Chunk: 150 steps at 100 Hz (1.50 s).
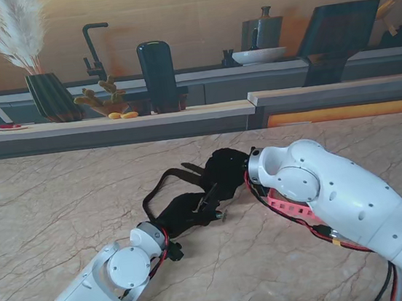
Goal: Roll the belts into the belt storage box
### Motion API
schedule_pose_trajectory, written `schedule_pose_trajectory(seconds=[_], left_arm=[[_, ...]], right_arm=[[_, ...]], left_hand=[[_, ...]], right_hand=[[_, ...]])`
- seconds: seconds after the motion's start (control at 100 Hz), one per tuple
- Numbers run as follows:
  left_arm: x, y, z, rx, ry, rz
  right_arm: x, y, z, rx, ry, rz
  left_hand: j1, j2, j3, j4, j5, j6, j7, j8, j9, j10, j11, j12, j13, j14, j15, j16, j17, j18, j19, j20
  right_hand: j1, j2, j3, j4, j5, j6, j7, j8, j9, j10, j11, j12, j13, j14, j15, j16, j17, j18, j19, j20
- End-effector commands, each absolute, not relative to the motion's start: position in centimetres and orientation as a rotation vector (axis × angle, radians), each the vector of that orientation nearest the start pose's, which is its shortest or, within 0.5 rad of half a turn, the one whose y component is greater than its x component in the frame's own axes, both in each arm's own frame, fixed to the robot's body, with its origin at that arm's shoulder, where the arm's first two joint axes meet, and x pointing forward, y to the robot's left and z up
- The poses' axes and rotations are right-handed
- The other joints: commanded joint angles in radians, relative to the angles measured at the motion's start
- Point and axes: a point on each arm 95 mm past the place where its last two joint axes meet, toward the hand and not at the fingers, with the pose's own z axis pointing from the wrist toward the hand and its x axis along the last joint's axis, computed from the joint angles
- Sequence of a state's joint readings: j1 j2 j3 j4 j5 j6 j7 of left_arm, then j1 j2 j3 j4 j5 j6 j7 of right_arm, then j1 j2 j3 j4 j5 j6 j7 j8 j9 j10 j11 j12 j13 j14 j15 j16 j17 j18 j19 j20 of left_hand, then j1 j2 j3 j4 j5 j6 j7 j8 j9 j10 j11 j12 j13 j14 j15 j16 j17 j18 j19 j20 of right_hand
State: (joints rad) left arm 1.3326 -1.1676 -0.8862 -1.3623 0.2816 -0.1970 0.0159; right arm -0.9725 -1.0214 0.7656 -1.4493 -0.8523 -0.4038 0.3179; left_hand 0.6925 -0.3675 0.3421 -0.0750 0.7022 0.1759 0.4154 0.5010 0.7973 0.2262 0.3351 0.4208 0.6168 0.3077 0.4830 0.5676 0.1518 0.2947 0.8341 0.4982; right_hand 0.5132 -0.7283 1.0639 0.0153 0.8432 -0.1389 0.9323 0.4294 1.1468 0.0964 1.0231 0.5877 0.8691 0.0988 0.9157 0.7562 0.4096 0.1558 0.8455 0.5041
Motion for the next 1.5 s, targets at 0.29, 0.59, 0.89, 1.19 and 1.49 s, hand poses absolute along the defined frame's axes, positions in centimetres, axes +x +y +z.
schedule_pose_trajectory(seconds=[0.29, 0.59, 0.89, 1.19, 1.49], left_arm=[[41.4, -10.1, -35.5, -1.839, 1.438, -2.121], [41.5, -10.1, -35.5, -1.929, 1.448, -2.167], [41.3, -9.9, -35.1, -2.084, 1.242, -2.232], [40.8, -10.0, -34.6, -2.332, 0.975, -2.280], [40.3, -10.4, -34.4, -2.432, 0.882, -2.299]], right_arm=[[47.8, 9.9, -24.7, 0.629, 2.170, 1.515], [48.0, 9.0, -24.9, 0.672, 2.036, 1.574], [47.4, 8.2, -24.4, 0.793, 1.802, 1.689], [46.2, 7.3, -24.6, 0.716, 1.573, 1.839], [44.8, 5.8, -26.2, 0.604, 1.479, 1.866]], left_hand=[[0.332, 0.126, 0.012, -0.013, 0.021, -0.071, 0.430, 0.123, 0.192, -0.028, 0.230, 0.143, 0.165, 0.018, 0.236, 0.108, 0.057, -0.001, 0.208, 0.037], [0.396, 0.198, -0.127, 0.009, -0.053, -0.054, 0.529, 0.340, 0.197, -0.064, 0.384, 0.308, 0.202, 0.005, 0.347, 0.199, 0.081, -0.021, 0.262, 0.066], [0.460, 0.279, -0.295, 0.006, 0.025, -0.030, 0.494, 0.275, 0.284, -0.037, 0.356, 0.258, 0.273, 0.032, 0.376, 0.188, 0.124, -0.005, 0.318, 0.088], [0.419, 0.312, -0.309, 0.014, 0.132, 0.008, 0.496, 0.170, 0.346, 0.013, 0.349, 0.201, 0.301, 0.084, 0.418, 0.176, 0.125, 0.022, 0.369, 0.115], [0.344, 0.365, -0.302, 0.027, 0.209, 0.018, 0.484, 0.125, 0.382, 0.034, 0.333, 0.159, 0.311, 0.110, 0.422, 0.148, 0.129, 0.040, 0.373, 0.123]], right_hand=[[0.066, 0.089, 0.072, 0.036, 0.021, -0.120, 0.087, -0.018, 0.012, 0.028, -0.014, 0.001, 0.028, -0.050, -0.014, -0.005, -0.003, 0.016, 0.007, 0.024], [-0.043, 0.203, -0.172, -0.083, -0.109, -0.078, 0.013, -0.044, -0.095, 0.005, -0.219, -0.060, -0.039, -0.038, -0.164, -0.084, -0.022, 0.026, -0.014, 0.027], [-0.143, 0.305, -0.262, -0.055, -0.223, -0.013, -0.269, 0.067, -0.319, 0.035, -0.435, -0.123, -0.133, -0.016, -0.325, -0.159, -0.058, 0.036, -0.064, 0.040], [-0.150, 0.178, -0.184, -0.094, -0.406, -0.016, -0.295, 0.167, -0.482, 0.010, -0.426, -0.138, -0.216, -0.051, -0.366, -0.206, -0.087, 0.007, -0.084, 0.030], [-0.078, 0.114, -0.033, -0.122, -0.718, -0.247, -0.176, 0.121, -0.631, -0.030, -0.415, -0.190, -0.306, -0.066, -0.418, -0.278, -0.129, -0.020, -0.070, -0.012]])
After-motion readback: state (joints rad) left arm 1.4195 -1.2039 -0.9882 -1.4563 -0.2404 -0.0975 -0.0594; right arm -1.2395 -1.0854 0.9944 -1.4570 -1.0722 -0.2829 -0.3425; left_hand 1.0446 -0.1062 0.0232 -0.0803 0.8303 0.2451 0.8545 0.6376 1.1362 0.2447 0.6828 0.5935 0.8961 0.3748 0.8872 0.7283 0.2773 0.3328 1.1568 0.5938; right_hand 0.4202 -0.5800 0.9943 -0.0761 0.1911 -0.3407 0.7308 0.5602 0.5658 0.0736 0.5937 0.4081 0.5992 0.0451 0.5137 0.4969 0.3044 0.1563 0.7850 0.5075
